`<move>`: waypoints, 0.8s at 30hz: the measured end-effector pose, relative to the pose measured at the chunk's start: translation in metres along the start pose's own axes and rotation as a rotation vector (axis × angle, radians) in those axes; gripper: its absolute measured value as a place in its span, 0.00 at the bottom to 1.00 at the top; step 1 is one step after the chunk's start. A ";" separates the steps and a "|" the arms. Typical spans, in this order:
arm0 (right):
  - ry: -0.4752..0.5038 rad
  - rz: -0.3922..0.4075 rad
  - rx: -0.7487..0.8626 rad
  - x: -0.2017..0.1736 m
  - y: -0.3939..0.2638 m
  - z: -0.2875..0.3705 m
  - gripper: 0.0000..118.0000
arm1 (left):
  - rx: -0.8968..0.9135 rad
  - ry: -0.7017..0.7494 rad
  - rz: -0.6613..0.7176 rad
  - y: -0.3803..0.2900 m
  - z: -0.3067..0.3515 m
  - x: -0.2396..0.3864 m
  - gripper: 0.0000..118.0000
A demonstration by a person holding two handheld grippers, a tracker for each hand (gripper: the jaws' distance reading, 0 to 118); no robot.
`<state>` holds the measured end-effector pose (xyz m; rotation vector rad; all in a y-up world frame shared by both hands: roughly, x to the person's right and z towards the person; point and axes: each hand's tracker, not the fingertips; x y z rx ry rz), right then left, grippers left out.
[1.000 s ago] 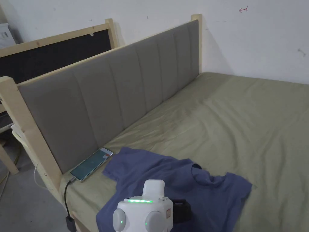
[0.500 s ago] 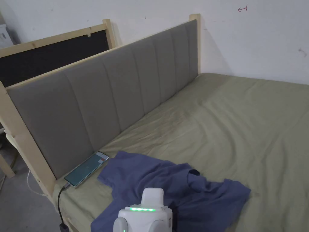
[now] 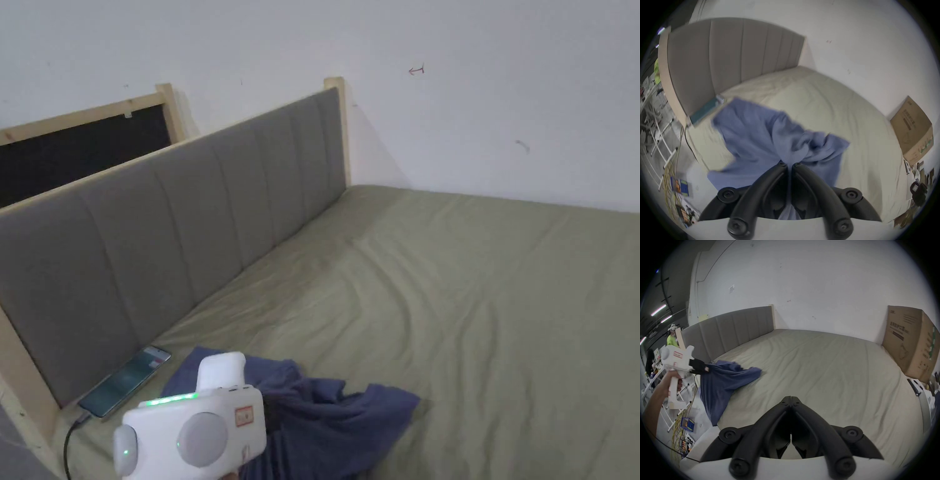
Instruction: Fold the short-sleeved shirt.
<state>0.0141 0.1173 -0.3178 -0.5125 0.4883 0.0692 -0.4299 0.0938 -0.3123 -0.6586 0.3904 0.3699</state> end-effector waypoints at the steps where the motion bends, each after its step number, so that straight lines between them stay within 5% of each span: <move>1: -0.011 -0.015 0.009 0.006 0.000 0.006 0.00 | 0.029 0.004 -0.048 0.009 0.013 0.010 0.00; 10: -0.138 -0.114 0.116 0.058 0.000 0.064 0.00 | 0.261 -0.284 -0.270 0.096 0.133 0.139 0.00; 15: -0.236 -0.163 0.164 0.088 -0.003 0.099 0.00 | 0.325 -0.569 -0.397 0.105 0.177 0.235 0.00; 21: -0.363 -0.235 0.201 0.129 -0.016 0.138 0.00 | 0.272 -0.757 -0.541 0.070 0.176 0.353 0.00; 24: -0.410 -0.271 0.195 0.148 -0.026 0.153 0.00 | 0.132 -0.858 -0.482 0.025 0.136 0.392 0.00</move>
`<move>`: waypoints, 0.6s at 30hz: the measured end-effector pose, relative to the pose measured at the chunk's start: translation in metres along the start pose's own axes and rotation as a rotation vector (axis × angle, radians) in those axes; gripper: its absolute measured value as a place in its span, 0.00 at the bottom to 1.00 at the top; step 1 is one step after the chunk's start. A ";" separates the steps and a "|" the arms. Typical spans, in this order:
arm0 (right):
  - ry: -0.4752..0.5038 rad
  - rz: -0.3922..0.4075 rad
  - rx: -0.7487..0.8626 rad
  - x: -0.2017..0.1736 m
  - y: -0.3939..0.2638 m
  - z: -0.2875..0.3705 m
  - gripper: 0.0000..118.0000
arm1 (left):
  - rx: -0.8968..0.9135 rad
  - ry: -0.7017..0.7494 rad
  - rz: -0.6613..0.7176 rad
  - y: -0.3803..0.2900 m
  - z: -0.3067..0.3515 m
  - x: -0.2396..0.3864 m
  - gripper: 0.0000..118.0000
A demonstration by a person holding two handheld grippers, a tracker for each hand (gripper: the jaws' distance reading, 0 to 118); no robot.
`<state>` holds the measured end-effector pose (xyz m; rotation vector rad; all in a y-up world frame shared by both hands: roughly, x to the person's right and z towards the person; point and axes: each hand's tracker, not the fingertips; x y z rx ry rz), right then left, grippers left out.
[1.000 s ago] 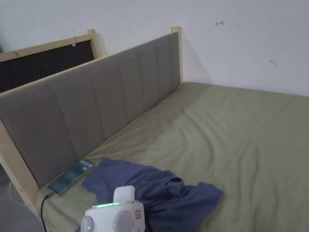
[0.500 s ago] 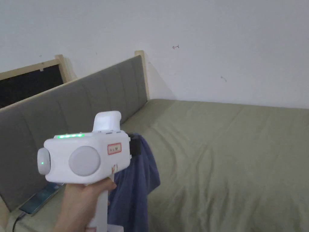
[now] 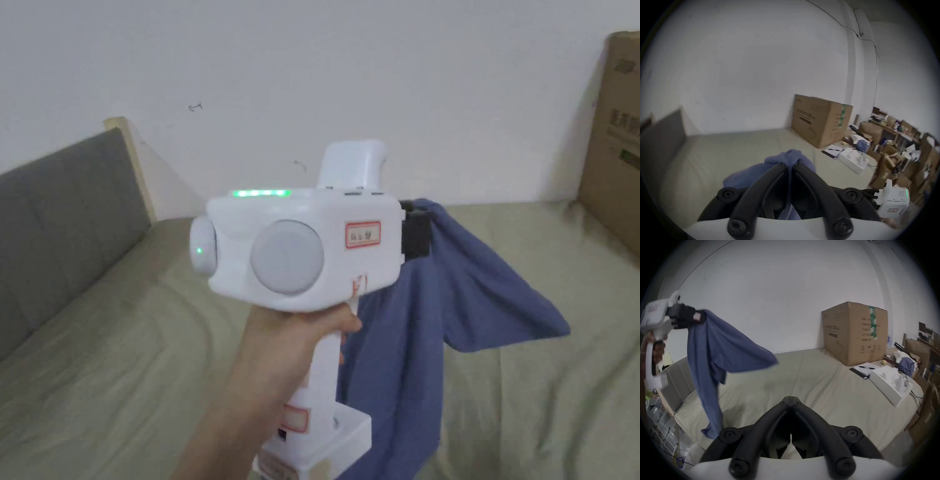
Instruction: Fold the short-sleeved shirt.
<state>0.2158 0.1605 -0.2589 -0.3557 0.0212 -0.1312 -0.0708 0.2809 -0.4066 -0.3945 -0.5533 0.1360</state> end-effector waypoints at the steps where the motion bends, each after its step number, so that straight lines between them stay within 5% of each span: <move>1: -0.019 -0.009 -0.008 0.007 -0.002 0.000 0.00 | -0.070 -0.039 0.049 -0.023 -0.025 0.002 0.00; 8: -0.086 -0.039 -0.117 0.043 -0.026 -0.007 0.00 | -0.606 -0.088 0.186 -0.226 -0.151 0.008 0.00; 14: -0.101 -0.040 -0.197 0.056 -0.046 -0.021 0.00 | -0.604 -0.041 0.183 -0.262 -0.163 -0.001 0.03; 16: -0.093 -0.041 -0.205 0.056 -0.046 -0.025 0.00 | -0.604 -0.061 0.228 -0.256 -0.157 -0.004 0.17; 18: -0.084 -0.033 -0.214 0.054 -0.046 -0.029 0.00 | -0.597 -0.049 0.226 -0.251 -0.151 -0.008 0.57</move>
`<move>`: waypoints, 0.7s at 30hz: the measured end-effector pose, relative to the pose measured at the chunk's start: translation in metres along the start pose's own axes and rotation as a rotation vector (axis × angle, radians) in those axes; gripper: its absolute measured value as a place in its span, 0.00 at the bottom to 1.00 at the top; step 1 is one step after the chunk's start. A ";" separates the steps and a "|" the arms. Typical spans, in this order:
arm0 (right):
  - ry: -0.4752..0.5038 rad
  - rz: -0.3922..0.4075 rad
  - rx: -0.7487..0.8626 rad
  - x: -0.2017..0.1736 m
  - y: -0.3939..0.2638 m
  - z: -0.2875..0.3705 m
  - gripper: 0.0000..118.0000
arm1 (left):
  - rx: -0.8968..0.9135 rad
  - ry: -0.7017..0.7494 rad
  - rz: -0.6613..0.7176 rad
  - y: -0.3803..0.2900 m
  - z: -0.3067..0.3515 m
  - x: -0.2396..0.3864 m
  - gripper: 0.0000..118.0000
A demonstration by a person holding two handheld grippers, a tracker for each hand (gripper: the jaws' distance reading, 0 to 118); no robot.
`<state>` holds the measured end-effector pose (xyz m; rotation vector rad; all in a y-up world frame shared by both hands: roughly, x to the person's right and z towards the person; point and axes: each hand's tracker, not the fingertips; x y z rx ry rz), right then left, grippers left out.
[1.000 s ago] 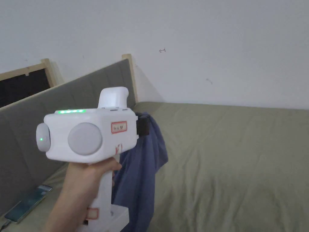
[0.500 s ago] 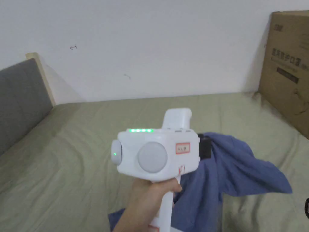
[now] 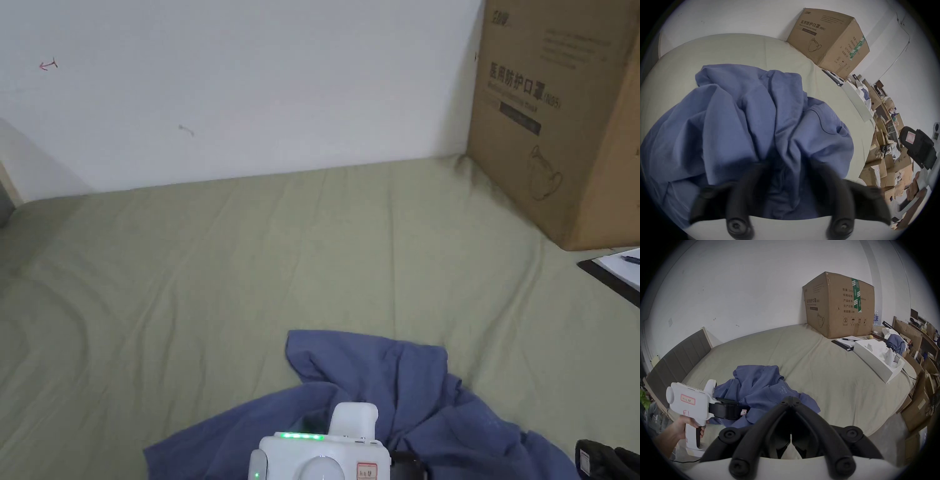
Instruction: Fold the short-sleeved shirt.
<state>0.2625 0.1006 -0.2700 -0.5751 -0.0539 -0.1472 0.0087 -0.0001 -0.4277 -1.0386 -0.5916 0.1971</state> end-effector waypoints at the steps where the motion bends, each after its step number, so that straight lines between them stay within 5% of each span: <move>1: 0.002 0.005 -0.001 -0.002 0.001 -0.001 0.00 | 0.019 0.022 -0.004 0.000 0.006 -0.001 0.73; 2: 0.009 0.010 -0.001 -0.004 0.003 -0.002 0.00 | 0.060 0.049 -0.008 0.002 0.015 0.003 0.89; 3: 0.017 0.016 0.001 -0.006 0.004 -0.002 0.00 | 0.109 0.056 -0.008 0.002 0.027 0.000 0.94; 9: 0.068 0.038 0.018 -0.026 0.011 -0.007 0.00 | 0.252 0.191 0.049 -0.009 0.119 -0.029 0.91; 10: 0.075 0.045 0.016 -0.031 0.012 -0.010 0.00 | 0.253 0.211 0.058 -0.012 0.131 -0.036 0.84; 12: 0.100 0.065 0.015 -0.044 0.012 -0.014 0.00 | 0.262 0.275 0.125 -0.026 0.155 -0.062 0.39; 14: 0.125 0.078 0.006 -0.057 0.013 -0.021 0.00 | 0.265 0.316 0.200 -0.039 0.164 -0.093 0.07; 15: 0.142 0.084 0.001 -0.064 0.012 -0.024 0.00 | 0.261 0.341 0.223 -0.047 0.166 -0.109 0.00; 18: 0.175 0.114 -0.020 -0.085 0.008 -0.035 0.00 | 0.242 0.489 0.236 -0.071 0.165 -0.146 0.00; 21: 0.195 0.156 -0.056 -0.103 0.004 -0.047 0.00 | 0.208 0.410 0.325 -0.076 0.163 -0.171 0.00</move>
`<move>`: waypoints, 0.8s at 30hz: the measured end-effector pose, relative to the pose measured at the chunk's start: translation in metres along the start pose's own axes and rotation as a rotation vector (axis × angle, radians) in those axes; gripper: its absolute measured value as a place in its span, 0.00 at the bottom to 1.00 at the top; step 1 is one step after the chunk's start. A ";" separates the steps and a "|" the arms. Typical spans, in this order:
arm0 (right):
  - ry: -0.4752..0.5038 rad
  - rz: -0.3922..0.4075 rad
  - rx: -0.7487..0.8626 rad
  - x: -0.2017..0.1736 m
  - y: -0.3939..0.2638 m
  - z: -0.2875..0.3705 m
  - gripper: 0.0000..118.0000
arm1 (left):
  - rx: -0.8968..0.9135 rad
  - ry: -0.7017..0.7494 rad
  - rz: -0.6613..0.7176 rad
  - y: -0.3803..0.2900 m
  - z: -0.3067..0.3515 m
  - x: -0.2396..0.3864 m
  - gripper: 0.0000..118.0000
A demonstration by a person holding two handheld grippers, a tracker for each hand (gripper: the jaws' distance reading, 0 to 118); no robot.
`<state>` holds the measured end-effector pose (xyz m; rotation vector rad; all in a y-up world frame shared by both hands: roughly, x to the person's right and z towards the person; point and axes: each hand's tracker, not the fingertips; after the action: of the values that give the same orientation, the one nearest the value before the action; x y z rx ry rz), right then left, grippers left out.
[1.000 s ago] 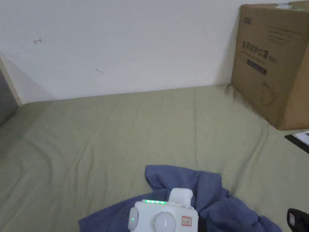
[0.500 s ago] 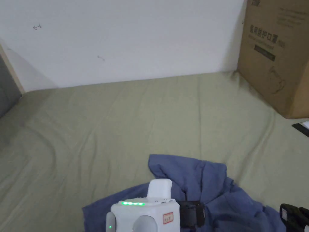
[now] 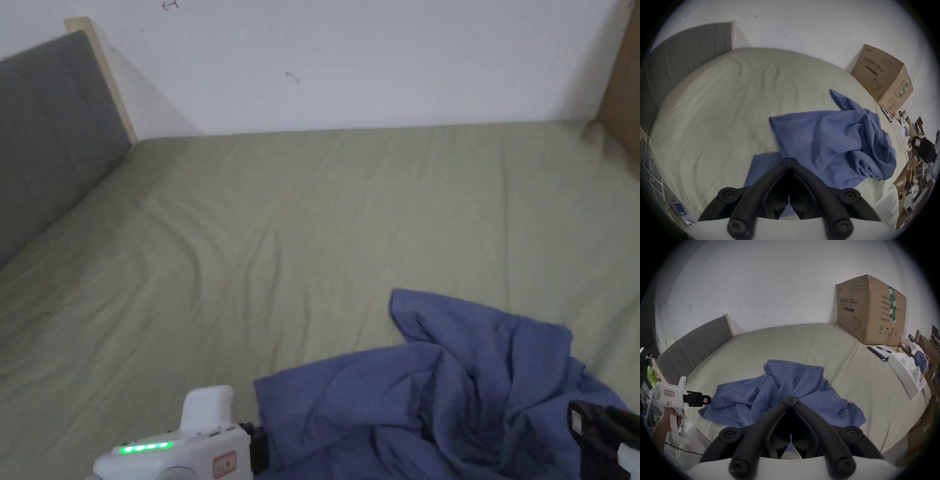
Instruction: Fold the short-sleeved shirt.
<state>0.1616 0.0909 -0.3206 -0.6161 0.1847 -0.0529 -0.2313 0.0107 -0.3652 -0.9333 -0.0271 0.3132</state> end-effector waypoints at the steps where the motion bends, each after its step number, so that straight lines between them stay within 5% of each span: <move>1: 0.004 0.004 -0.010 -0.003 0.000 -0.005 0.00 | 0.002 -0.015 0.028 0.003 -0.005 -0.006 0.00; 6: 0.024 0.015 -0.042 -0.011 0.002 -0.022 0.00 | 0.030 -0.005 0.043 0.045 -0.029 -0.009 0.03; 7: 0.021 0.019 -0.045 -0.012 0.002 -0.024 0.00 | 0.023 0.010 0.047 0.056 -0.036 -0.009 0.18; 8: 0.016 0.021 -0.048 -0.012 0.003 -0.026 0.00 | 0.007 0.031 0.040 0.067 -0.045 -0.008 0.57; 9: 0.015 0.020 -0.050 -0.011 0.003 -0.028 0.00 | -0.005 0.039 0.026 0.080 -0.057 -0.008 0.85; 10: 0.016 0.017 -0.055 -0.010 0.004 -0.030 0.00 | -0.022 0.048 0.017 0.087 -0.066 -0.006 0.99; 19: 0.002 -0.007 -0.101 0.002 -0.002 -0.045 0.00 | -0.116 0.177 -0.118 0.084 -0.116 0.019 0.97; 22: -0.026 0.003 -0.130 0.004 -0.003 -0.048 0.00 | -0.033 0.276 -0.151 0.074 -0.105 0.034 0.66; 24: -0.032 0.008 -0.134 0.006 -0.004 -0.051 0.00 | 0.014 0.272 -0.282 0.061 -0.103 0.052 0.35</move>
<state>0.1576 0.0578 -0.3598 -0.7492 0.1610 -0.0231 -0.1811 -0.0223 -0.4815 -0.9383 0.0924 -0.0752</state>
